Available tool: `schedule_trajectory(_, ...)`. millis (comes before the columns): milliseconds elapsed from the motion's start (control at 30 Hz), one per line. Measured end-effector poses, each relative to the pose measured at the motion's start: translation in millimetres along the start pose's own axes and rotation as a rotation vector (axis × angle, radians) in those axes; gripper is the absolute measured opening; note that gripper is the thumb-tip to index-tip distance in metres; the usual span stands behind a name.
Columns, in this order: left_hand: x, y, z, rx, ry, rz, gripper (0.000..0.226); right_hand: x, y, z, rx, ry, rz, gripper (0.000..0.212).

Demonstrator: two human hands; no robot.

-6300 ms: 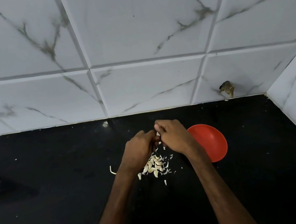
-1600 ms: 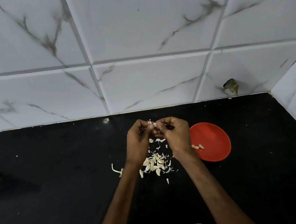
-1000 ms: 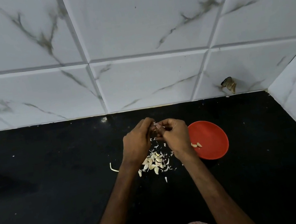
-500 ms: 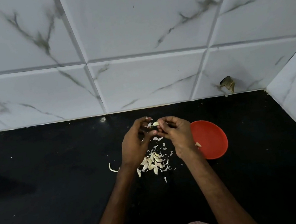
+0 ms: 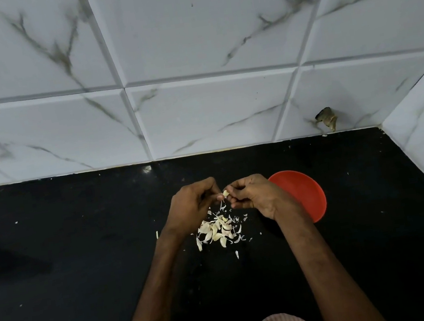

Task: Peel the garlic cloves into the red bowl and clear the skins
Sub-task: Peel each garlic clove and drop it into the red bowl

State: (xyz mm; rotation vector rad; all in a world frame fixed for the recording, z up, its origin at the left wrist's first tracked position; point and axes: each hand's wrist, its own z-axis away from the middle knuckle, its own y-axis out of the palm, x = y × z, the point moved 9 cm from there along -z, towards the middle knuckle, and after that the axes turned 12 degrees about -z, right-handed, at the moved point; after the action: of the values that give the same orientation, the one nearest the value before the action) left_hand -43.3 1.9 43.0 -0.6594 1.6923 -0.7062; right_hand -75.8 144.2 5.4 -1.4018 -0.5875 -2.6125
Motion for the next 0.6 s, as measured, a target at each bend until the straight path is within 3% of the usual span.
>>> schedule_trajectory(100, -3, 4, 1, 0.053, 0.007, 0.181, 0.015, 1, -1, 0, 0.1, 0.025, 0.001, 0.008)
schedule_trajectory(233, -4, 5, 0, 0.062, 0.002, 0.314, 0.016, 7, 0, 1, 0.139, -0.1, -0.017, 0.008)
schedule_trajectory(433, 3, 3, 2, -0.019, -0.054, 0.374, 0.014, 18, 2, 4, 0.022, -0.412, -0.004, 0.009)
schedule_trajectory(600, 4, -5, 2, -0.127, -0.117, 0.449, 0.014, 13, 8, 6, -0.005, -0.482, 0.001, 0.018)
